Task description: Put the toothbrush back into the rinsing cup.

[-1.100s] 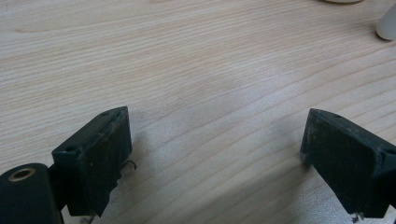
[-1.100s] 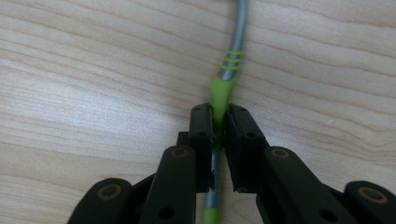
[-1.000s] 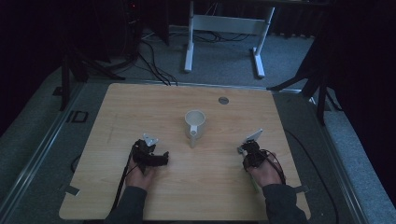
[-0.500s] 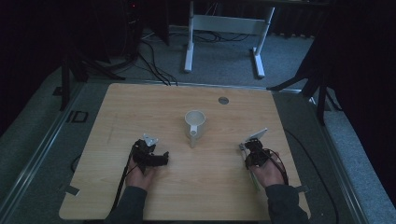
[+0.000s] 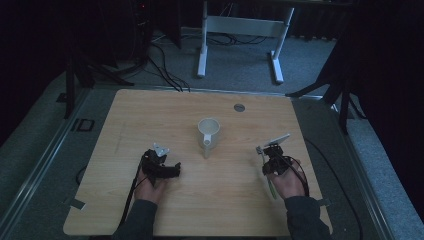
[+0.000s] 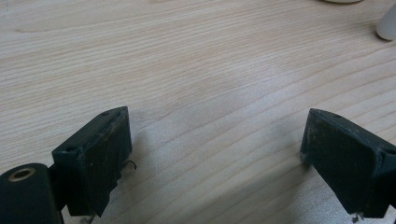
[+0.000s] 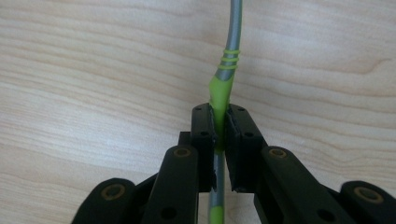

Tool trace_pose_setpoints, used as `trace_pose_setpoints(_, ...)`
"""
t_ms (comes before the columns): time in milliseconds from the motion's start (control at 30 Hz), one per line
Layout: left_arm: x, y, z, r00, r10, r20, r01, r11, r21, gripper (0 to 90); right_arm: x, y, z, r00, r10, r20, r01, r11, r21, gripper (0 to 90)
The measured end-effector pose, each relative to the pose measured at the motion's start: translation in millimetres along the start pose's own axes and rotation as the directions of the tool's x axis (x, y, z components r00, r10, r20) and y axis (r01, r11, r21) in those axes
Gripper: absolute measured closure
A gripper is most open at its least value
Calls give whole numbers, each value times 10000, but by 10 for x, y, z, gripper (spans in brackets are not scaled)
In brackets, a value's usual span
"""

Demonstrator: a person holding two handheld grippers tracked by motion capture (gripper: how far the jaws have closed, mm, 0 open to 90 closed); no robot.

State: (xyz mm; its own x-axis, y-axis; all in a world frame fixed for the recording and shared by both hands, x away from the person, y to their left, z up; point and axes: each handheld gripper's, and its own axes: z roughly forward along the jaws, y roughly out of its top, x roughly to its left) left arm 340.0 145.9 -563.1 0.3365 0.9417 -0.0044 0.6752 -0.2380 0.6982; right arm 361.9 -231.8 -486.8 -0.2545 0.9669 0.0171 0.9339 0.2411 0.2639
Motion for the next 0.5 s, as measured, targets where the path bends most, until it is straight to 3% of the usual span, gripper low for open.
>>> trace_pose_setpoints(333, 0, 0, 0, 10000, -6, 0, 6, 10000, -3, 92, 34, -9, -66, 9984, -405, -390, 366, 9947, -956, 822)
trace_pose_setpoints(500, -1, 0, 0, 10000, -15, 1, 15, 10000, -6, 91, 71, -6, -53, 9963, -680, -526, 626, 9931, -987, 822)
